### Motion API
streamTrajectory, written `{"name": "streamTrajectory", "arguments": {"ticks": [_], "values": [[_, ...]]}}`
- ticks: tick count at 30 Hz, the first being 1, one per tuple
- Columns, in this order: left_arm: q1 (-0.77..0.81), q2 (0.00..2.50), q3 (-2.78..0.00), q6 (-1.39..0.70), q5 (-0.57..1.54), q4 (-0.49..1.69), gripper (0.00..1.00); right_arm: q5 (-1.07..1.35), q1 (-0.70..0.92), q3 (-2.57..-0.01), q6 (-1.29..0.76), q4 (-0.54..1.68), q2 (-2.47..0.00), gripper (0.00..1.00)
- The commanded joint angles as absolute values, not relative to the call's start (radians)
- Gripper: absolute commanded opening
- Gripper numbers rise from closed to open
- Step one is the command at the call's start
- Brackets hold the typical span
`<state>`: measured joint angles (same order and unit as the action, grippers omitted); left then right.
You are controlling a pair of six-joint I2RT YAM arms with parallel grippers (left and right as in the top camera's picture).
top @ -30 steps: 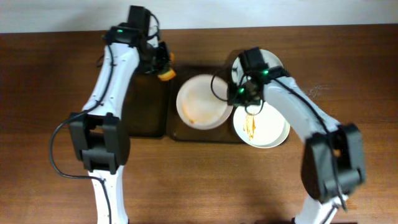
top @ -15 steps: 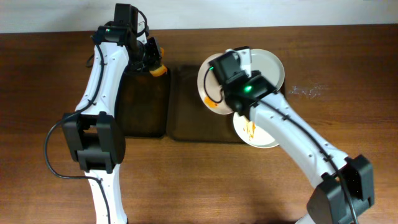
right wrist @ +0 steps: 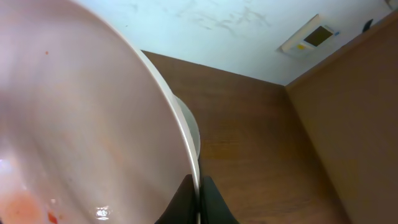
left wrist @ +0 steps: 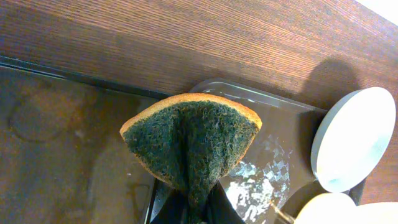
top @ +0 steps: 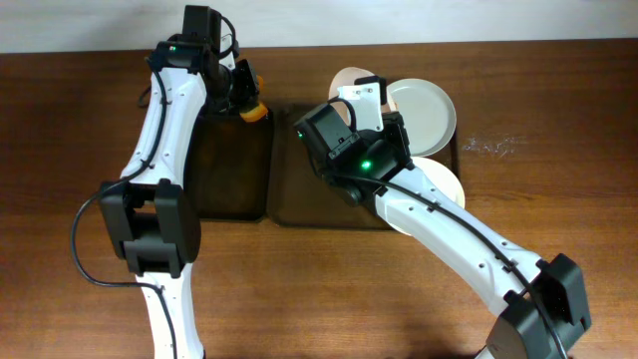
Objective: Clean dirty plates on tray and stack at the side
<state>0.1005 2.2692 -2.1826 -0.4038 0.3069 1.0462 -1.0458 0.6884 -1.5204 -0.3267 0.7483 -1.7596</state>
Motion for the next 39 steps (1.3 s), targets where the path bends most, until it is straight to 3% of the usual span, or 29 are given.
{"name": "streamTrajectory", "arguments": {"ticks": [1,3,8,14,17,20,24,33,35,37,39], "values": [[0.112,2.244,-2.2,-0.387,0.315,1.047,0.0,-0.961,0.691,-1.522,-0.43,0.744,-1.802,0.04],[0.121,2.244,-2.2,-0.387,0.315,1.056,0.0,-0.856,0.678,-1.522,-0.477,0.745,-1.835,0.04],[0.137,2.251,-2.191,-0.403,0.315,1.078,0.0,-0.339,0.535,-1.522,-0.638,0.73,-1.945,0.04],[0.148,2.261,-2.191,-0.403,0.315,1.079,0.0,0.087,0.387,-1.521,-0.577,0.699,-2.063,0.04],[0.148,2.261,-2.191,-0.403,0.315,1.079,0.0,0.204,0.351,-1.522,-0.484,0.693,-2.096,0.27],[0.148,2.261,-2.191,-0.403,0.315,1.079,0.0,0.218,0.336,-1.522,-0.371,0.675,-2.096,0.42],[0.151,2.261,-2.191,-0.403,0.315,1.086,0.0,0.217,0.314,-1.522,-0.159,0.639,-2.101,0.46],[0.185,2.263,-2.191,-0.403,0.315,1.087,0.0,0.176,0.314,-1.522,-0.059,0.549,-2.153,0.41],[0.192,2.263,-2.191,-0.403,0.315,1.09,0.0,0.187,0.314,-1.522,-0.06,0.55,-2.167,0.3],[0.206,2.263,-2.189,-0.403,0.314,1.095,0.0,0.199,0.314,-1.522,-0.078,0.542,-2.167,0.08],[0.229,2.263,-2.174,-0.411,0.29,1.094,0.0,0.199,0.313,-1.522,-0.133,0.543,-2.167,0.04]]}}
